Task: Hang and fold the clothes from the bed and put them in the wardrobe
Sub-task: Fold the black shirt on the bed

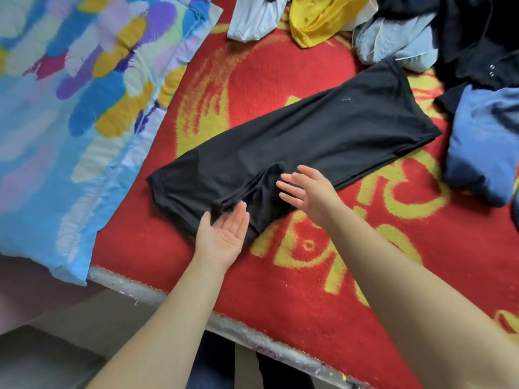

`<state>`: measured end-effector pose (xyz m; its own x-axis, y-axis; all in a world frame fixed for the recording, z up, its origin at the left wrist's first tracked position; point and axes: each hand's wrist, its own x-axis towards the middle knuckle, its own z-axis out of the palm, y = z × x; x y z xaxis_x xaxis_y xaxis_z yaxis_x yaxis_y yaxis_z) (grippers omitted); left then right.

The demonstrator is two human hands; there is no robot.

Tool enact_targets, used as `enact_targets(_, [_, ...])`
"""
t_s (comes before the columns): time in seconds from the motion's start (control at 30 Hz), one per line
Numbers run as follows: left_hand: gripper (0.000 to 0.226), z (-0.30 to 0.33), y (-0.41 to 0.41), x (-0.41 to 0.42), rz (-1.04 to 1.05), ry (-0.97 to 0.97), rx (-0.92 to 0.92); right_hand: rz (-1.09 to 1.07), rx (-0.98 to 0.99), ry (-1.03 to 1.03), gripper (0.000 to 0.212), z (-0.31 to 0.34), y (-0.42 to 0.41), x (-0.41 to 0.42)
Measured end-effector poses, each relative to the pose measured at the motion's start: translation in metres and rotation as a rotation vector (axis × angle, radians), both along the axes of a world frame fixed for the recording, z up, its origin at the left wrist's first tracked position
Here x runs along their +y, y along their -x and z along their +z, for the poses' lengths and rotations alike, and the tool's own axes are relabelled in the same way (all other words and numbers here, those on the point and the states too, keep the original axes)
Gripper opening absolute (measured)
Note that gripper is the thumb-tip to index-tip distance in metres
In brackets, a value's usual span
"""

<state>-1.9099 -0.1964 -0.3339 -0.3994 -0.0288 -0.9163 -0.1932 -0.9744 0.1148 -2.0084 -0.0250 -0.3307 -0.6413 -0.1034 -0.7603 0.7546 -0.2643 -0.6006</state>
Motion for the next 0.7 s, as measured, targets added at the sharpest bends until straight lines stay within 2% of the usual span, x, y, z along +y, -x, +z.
enact_targets(0.07, [0.047, -0.001, 0.015, -0.016, -0.066, 0.11, 0.037, 0.141, 0.161, -0.304, 0.038, -0.005, -0.005, -0.017])
enact_targets(0.1, [0.04, -0.001, 0.018, -0.022, -0.134, 0.232, 0.035, 0.265, 0.28, -0.508, 0.036, -0.006, -0.014, -0.024])
enact_targets(0.13, [0.03, -0.003, 0.02, -0.029, -0.235, 0.418, 0.023, 0.41, 0.422, -0.684, 0.038, -0.009, -0.026, -0.029])
enact_targets(0.2, [0.021, -0.01, 0.022, -0.05, -0.551, 0.973, -0.012, 0.774, 0.696, -0.859, 0.054, -0.019, -0.056, -0.036])
enact_targets(0.27, [0.034, -0.02, 0.03, -0.078, -0.869, 1.518, 0.023, 1.199, 0.861, -0.943, 0.076, -0.035, -0.085, -0.044])
enact_targets(0.3, [0.045, -0.028, 0.038, -0.092, -1.024, 1.7, 0.032, 1.364, 0.909, -1.025, 0.083, -0.043, -0.095, -0.049])
enact_targets(0.33, [0.056, -0.036, 0.047, -0.107, -1.206, 1.802, 0.025, 1.484, 0.928, -1.11, 0.087, -0.051, -0.101, -0.055])
enact_targets(0.4, [0.074, -0.049, 0.068, -0.131, -1.618, 1.812, -0.053, 1.604, 0.917, -1.252, 0.086, -0.062, -0.106, -0.069])
enact_targets(0.47, [0.074, -0.056, 0.084, -0.147, -1.881, 1.756, -0.116, 1.6, 0.898, -1.326, 0.077, -0.065, -0.106, -0.082])
enact_targets(0.53, [0.048, -0.055, 0.094, -0.158, -1.929, 1.652, -0.035, 1.569, 0.863, -1.318, 0.067, -0.066, -0.108, -0.088])
enact_targets(0.57, [0.033, -0.052, 0.097, -0.163, -1.905, 1.536, 0.037, 1.559, 0.846, -1.283, 0.065, -0.066, -0.111, -0.089])
enact_targets(0.63, [0.021, -0.039, 0.104, -0.174, -1.84, 1.172, 0.118, 1.546, 0.802, -1.148, 0.068, -0.06, -0.122, -0.083])
enact_targets(0.7, [0.022, -0.01, 0.114, -0.18, -1.833, 0.765, 0.102, 1.45, 0.761, -0.929, 0.076, -0.047, -0.135, -0.075])
